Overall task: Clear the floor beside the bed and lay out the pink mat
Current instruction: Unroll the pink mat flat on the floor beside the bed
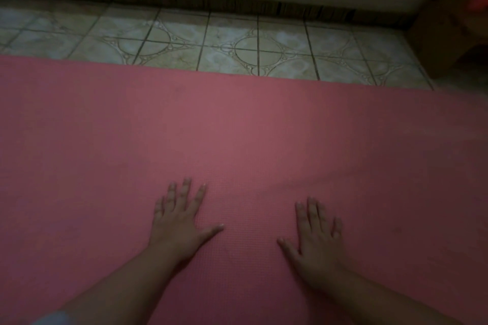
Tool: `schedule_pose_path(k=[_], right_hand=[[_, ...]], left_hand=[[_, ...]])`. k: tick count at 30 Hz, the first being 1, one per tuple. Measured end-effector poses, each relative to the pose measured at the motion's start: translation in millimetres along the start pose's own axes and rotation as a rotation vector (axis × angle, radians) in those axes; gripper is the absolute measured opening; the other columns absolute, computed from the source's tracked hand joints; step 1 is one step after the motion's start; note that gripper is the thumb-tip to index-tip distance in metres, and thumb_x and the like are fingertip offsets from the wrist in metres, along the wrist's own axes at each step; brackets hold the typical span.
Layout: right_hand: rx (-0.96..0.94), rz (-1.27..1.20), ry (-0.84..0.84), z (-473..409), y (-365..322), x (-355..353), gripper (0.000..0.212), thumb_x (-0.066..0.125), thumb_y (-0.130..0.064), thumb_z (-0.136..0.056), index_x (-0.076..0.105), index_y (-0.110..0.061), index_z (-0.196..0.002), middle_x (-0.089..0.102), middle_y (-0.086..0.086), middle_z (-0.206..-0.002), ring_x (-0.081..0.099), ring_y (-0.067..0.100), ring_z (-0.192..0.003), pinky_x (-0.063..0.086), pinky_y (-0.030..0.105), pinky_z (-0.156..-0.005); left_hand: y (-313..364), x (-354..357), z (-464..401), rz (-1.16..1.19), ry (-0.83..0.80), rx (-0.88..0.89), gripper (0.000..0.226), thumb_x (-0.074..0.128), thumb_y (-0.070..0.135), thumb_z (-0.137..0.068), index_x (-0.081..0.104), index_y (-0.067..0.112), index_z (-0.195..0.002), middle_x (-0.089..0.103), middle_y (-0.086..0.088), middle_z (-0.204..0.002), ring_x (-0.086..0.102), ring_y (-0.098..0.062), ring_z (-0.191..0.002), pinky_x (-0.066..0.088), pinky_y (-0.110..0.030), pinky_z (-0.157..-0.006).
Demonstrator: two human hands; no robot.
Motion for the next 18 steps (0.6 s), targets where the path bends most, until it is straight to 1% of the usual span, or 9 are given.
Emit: schedule_pose_path(k=[3, 5, 7, 8, 10, 13, 14, 16, 18], right_hand=[[-0.013, -0.052, -0.015, -1.5, 4.8, -2.2, 0.088, 0.003, -0.079, -0.074, -0.040, -0.028, -0.132, -0.045, -0.002, -0.142, -0.044, 0.017, -0.130, -0.021, 0.046, -0.109], [-0.010, -0.046, -0.050, 1.9, 9.2, -4.8, 0.088, 0.008, -0.078, -0.077, -0.038, -0.029, -0.134, -0.041, -0.003, -0.147, -0.041, 0.016, -0.132, -0.016, 0.046, -0.112], [0.068, -0.066, -0.117, 11.9, 14.9, -16.1, 0.089, 0.016, -0.075, -0.081, -0.030, -0.027, -0.140, -0.033, -0.002, -0.152, -0.031, 0.017, -0.139, -0.008, 0.049, -0.115], [0.126, -0.086, -0.142, 17.8, 16.6, -22.8, 0.089, 0.021, -0.074, -0.083, -0.022, -0.025, -0.145, -0.027, 0.000, -0.155, -0.024, 0.020, -0.142, -0.004, 0.050, -0.115], [0.200, -0.122, -0.166, 34.9, 16.4, -49.0, 0.085, 0.029, -0.069, -0.086, -0.003, -0.023, -0.150, -0.014, 0.005, -0.159, -0.012, 0.026, -0.146, 0.002, 0.049, -0.116], [0.281, -0.252, -0.082, 73.2, 7.5, -110.0, 0.076, 0.042, -0.057, -0.089, 0.018, -0.019, -0.149, 0.010, 0.006, -0.160, 0.006, 0.025, -0.146, 0.013, 0.045, -0.115], [0.332, -0.298, -0.061, 89.5, 5.0, -133.0, 0.072, 0.047, -0.053, -0.089, 0.025, -0.017, -0.147, 0.020, 0.007, -0.157, 0.015, 0.025, -0.144, 0.018, 0.043, -0.114], [0.420, -0.380, -0.029, 129.0, -3.1, -177.2, 0.059, 0.054, -0.044, -0.087, 0.042, -0.016, -0.137, 0.042, 0.009, -0.145, 0.035, 0.026, -0.134, 0.031, 0.038, -0.107], [0.468, -0.449, -0.094, 180.8, -10.7, -222.5, 0.044, 0.053, -0.036, -0.087, 0.050, -0.016, -0.126, 0.053, 0.008, -0.132, 0.048, 0.026, -0.121, 0.040, 0.034, -0.098]], left_hand=[[-2.9, -2.6, 2.2, -0.015, -0.036, 0.044, 0.094, -0.004, 0.094, -0.055, -0.033, 0.047, -0.132, -0.040, 0.008, -0.146, -0.035, -0.017, -0.135, -0.011, -0.046, -0.116], [-7.1, -8.7, 8.2, -0.050, -0.091, 0.059, 0.093, -0.004, 0.090, -0.061, -0.033, 0.040, -0.134, -0.036, 0.006, -0.149, -0.032, -0.017, -0.137, -0.009, -0.046, -0.116], [-8.6, -27.0, 16.7, -0.057, -0.184, 0.018, 0.089, 0.016, 0.080, -0.078, -0.026, 0.033, -0.141, -0.027, 0.003, -0.155, -0.021, -0.021, -0.144, -0.002, -0.047, -0.118], [-8.3, -38.0, 21.3, -0.045, -0.228, -0.015, 0.087, 0.025, 0.073, -0.084, -0.021, 0.030, -0.145, -0.021, 0.001, -0.158, -0.015, -0.025, -0.146, 0.002, -0.048, -0.119], [-2.1, -69.8, 31.6, -0.047, -0.291, -0.046, 0.085, 0.034, 0.065, -0.089, -0.014, 0.028, -0.149, -0.014, -0.002, -0.160, -0.007, -0.028, -0.147, 0.006, -0.048, -0.119], [16.7, -136.8, 51.6, -0.036, -0.304, -0.039, 0.080, 0.039, 0.056, -0.092, -0.004, 0.023, -0.151, -0.006, -0.004, -0.161, -0.004, -0.028, -0.147, 0.009, -0.044, -0.120], [24.8, -161.0, 59.7, -0.011, -0.297, -0.035, 0.078, 0.042, 0.052, -0.093, 0.001, 0.021, -0.151, -0.002, -0.005, -0.161, 0.000, -0.028, -0.148, 0.010, -0.042, -0.120], [45.7, -210.0, 76.6, 0.069, -0.282, -0.025, 0.073, 0.048, 0.043, -0.093, 0.013, 0.014, -0.150, 0.014, -0.009, -0.159, 0.014, -0.026, -0.146, 0.016, -0.035, -0.119], [72.8, -262.2, 97.0, 0.135, -0.317, -0.007, 0.065, 0.051, 0.036, -0.093, 0.025, 0.010, -0.147, 0.029, -0.011, -0.154, 0.029, -0.023, -0.141, 0.023, -0.029, -0.114]])
Point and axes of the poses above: each hand's wrist, its own z-axis away from the middle knuckle, its own x-axis out of the palm, y = z × x, the point moved 1 cm from there along -z, towards the middle knuckle
